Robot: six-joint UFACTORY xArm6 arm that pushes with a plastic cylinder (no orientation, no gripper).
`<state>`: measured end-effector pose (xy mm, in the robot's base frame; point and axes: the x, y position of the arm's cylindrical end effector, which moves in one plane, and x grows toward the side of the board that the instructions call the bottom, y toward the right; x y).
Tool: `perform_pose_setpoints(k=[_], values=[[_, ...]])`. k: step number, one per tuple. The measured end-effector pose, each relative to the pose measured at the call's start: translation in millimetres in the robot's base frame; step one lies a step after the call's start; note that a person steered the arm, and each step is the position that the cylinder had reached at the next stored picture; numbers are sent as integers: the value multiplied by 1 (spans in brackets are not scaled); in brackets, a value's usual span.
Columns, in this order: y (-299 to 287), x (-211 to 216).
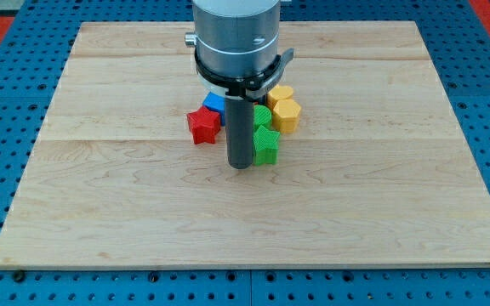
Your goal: Slightly push the green star into the yellow blocks
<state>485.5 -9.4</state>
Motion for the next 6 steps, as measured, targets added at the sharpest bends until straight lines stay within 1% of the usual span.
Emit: perform_pose_setpoints(k=[1,2,3,4,5,6], values=[[1,7],[7,27],[44,29],[54,21],[28,31],[19,24]])
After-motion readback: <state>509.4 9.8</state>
